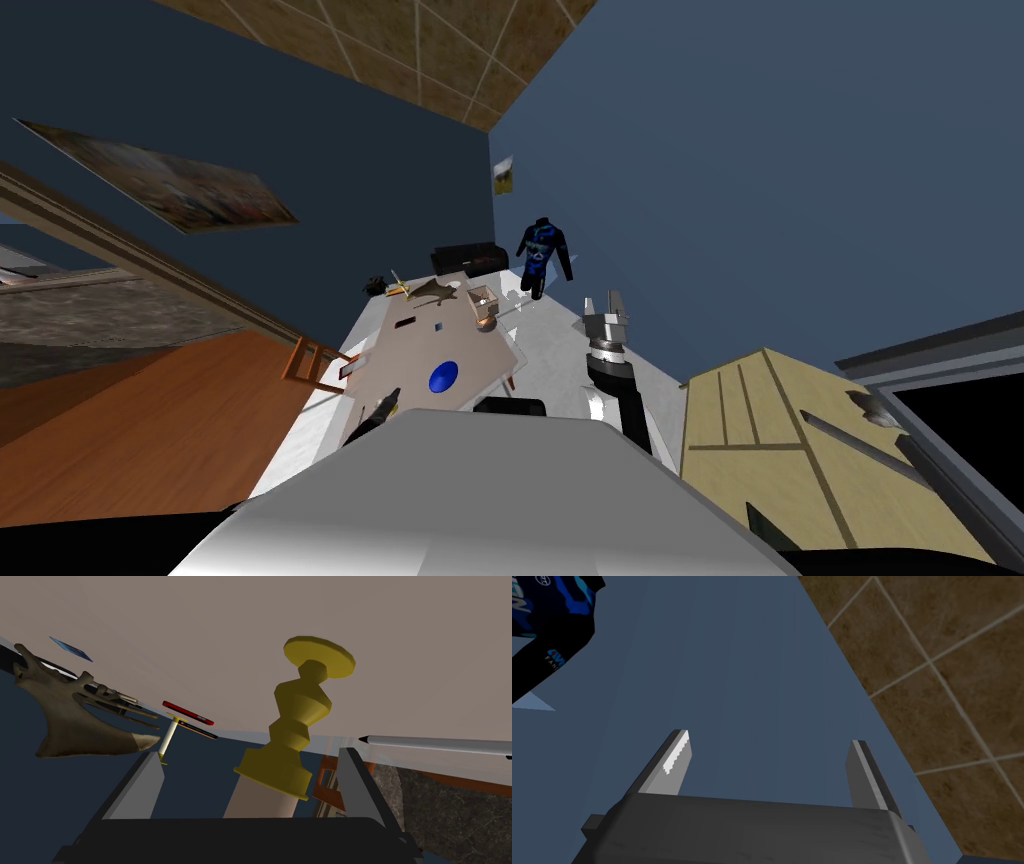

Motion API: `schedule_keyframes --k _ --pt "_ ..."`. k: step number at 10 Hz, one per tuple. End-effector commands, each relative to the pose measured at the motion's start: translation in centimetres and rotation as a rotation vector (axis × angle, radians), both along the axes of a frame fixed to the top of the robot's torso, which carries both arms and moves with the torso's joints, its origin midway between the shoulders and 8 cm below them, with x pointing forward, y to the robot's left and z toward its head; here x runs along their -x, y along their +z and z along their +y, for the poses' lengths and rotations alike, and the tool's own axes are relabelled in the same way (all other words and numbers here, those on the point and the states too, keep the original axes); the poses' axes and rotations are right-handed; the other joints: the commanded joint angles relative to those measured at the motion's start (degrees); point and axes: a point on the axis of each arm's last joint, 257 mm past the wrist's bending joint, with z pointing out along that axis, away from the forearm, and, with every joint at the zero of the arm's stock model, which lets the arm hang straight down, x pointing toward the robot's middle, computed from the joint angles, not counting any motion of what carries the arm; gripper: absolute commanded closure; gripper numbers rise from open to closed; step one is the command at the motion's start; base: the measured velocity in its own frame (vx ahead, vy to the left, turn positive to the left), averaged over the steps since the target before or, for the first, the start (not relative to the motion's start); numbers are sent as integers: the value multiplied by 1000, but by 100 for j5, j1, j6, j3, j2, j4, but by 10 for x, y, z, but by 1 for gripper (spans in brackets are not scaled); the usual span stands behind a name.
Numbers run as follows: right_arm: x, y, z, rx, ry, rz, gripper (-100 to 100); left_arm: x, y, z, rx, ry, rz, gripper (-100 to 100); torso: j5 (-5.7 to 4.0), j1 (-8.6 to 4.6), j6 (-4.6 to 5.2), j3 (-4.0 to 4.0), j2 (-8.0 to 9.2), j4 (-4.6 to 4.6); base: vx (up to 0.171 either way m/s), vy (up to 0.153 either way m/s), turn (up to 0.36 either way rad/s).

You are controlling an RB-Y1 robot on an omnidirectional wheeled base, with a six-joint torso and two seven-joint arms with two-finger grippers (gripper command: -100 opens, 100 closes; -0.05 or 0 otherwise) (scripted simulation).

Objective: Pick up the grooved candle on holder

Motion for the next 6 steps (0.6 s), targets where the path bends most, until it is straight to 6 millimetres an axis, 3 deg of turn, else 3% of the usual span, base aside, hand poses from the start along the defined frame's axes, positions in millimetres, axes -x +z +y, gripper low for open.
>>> schedule_keyframes --k 1,2,3,4,5,6 --pt "0 0 0 0 0 0 0 -1 -1 -2 -1 -13 6 -100 0 0 0 0 0 0 21 1 -24" --pt "0 0 0 0 0 0 0 10 1 3 -3 -10 -1 -100 0 2 -1 9 16 3 78 0 259" --pt "0 0 0 0 0 0 0 8 -2 -3 -1 -38 12 -100 0 3 -8 4 5 1 104 -21 136" --pt "0 0 0 0 0 0 0 21 2 5 -6 -23 1 -100 0 -4 -1 -1 -3 0 126 -17 196" --pt "0 0 0 0 0 0 0 30 -6 -2 1 -45 37 -100 -1 -3 -5 -8 -14 -3 117 -17 103" --pt "0 0 0 0 0 0 0 13 -1 -6 -3 -76 13 -100 0 -3 -4 -5 -8 -2 52 -14 3"
